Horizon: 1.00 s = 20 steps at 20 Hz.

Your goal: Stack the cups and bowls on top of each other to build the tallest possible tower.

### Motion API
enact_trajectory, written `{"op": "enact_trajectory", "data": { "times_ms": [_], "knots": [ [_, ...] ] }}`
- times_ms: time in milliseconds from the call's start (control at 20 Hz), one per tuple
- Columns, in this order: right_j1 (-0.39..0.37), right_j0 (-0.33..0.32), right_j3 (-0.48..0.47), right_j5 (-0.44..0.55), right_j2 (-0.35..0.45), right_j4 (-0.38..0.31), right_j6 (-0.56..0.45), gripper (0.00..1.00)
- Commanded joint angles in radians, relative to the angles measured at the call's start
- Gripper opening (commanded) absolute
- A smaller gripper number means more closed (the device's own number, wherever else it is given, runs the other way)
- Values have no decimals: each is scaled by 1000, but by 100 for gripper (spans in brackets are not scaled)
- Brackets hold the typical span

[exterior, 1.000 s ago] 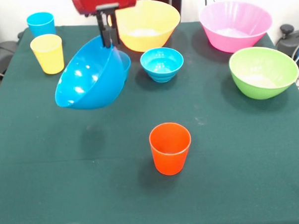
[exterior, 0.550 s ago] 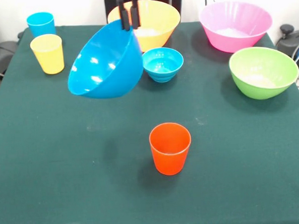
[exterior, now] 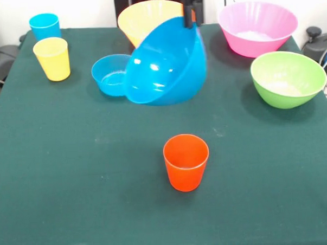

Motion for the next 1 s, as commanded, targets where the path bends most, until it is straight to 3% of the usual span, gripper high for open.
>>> {"op": "enact_trajectory", "data": {
  "times_ms": [50,400,750,1000],
  "knots": [
    [89,63,-57,80,-86,3,161,0],
    [96,95,-65,68,-114,37,180,0],
    [112,78,-32,28,-118,101,186,0],
    [100,73,-45,67,-126,117,160,0]
  ]
}}
